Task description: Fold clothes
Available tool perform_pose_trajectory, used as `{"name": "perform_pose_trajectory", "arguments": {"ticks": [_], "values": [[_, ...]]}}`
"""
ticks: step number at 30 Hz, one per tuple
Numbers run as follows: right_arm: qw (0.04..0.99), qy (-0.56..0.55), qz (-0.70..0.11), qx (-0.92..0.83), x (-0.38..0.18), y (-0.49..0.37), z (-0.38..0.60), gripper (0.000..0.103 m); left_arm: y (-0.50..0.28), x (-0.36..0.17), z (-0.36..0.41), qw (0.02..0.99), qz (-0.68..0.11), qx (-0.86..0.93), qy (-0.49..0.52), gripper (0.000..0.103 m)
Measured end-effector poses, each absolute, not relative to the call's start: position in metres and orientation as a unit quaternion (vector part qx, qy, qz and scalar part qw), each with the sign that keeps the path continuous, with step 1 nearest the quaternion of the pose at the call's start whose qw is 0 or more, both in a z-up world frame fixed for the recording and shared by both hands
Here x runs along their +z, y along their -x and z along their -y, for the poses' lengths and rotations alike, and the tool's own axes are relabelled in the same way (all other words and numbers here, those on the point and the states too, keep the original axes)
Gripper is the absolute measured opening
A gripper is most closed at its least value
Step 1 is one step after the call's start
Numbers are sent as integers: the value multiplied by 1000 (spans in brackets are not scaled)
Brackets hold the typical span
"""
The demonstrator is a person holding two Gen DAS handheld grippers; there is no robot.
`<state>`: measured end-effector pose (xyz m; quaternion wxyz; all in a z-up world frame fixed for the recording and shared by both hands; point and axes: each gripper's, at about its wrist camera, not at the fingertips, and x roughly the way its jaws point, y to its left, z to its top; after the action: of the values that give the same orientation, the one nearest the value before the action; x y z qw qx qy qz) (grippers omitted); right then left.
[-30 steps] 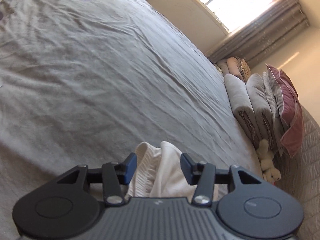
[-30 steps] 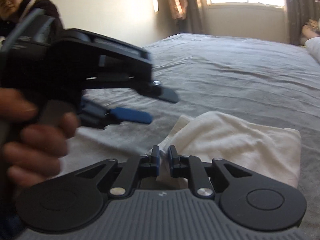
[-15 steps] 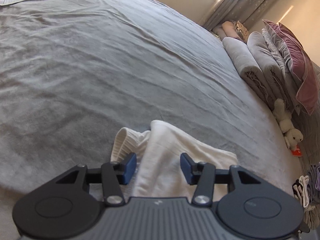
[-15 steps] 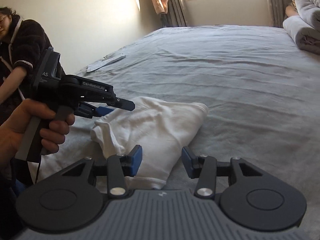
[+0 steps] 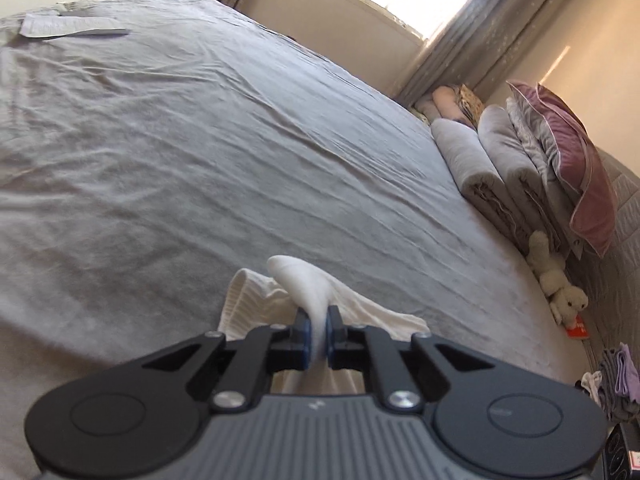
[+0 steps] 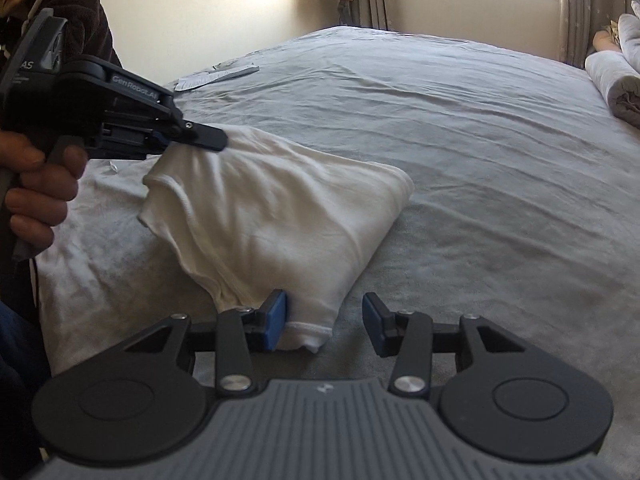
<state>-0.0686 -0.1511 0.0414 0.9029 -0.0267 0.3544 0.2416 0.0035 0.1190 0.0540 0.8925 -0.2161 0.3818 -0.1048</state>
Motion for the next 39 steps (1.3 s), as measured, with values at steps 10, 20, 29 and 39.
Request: {"name": "perform_pose_trajectory", "arguments": {"ticks": [10,20,29,39], "values": [[902,5,-350,253,53,69,160,47,-7,48,-133,905,-375,-50,196,34],[901,34,-346,261,41,64,139,11,5,36,-77,914,-384,-110,72,36],[907,6,-336,253,54,47,155,15,30,50,-87,913,-380,-124,85,40],[898,66,-306,310,79,-13,88,52,37,37,-82,907,-392,-143,61,40]]}}
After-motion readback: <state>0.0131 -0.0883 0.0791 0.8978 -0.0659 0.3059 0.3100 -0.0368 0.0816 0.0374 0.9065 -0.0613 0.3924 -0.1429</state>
